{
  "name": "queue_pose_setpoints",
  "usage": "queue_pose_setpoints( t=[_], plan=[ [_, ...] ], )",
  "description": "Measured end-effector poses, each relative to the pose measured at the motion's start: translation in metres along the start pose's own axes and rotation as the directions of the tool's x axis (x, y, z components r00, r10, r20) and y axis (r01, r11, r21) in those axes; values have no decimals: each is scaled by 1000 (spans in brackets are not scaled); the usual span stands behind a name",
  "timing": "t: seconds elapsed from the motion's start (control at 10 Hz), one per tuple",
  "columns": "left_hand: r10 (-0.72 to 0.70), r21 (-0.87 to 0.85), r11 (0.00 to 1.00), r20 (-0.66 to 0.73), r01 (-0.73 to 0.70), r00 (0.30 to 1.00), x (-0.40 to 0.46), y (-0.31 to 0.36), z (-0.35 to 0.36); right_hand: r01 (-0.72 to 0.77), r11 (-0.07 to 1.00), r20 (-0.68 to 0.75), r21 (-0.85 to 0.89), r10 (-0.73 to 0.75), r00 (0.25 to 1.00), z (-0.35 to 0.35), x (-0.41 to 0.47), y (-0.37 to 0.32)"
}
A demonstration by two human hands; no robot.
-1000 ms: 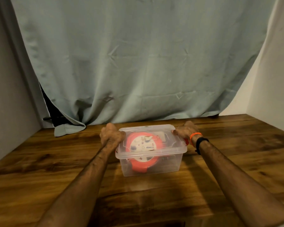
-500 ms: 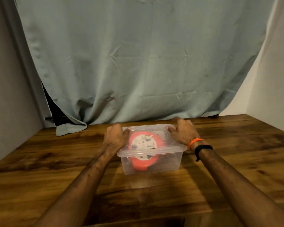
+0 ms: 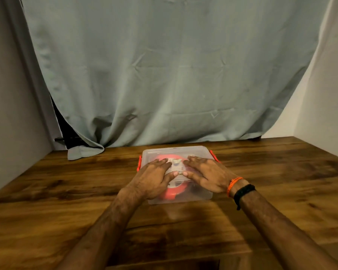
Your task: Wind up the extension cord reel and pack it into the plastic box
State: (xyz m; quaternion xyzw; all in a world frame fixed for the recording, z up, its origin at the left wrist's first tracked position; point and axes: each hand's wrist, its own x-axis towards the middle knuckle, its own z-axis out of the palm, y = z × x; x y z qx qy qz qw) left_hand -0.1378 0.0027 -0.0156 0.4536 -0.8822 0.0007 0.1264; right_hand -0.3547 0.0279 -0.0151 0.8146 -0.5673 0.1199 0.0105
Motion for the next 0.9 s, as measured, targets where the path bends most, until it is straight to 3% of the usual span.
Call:
queue_pose_setpoints(
  t=[0.7,0.9],
  plan=[
    [-35,-7,999,-16,35,999,187,-110,22,-37,999,24,39,36,999,17,202,94],
    [-153,-22,988,55,155,987,201,-114,17,-62,995,71,84,56,996,4,215,97]
  ],
)
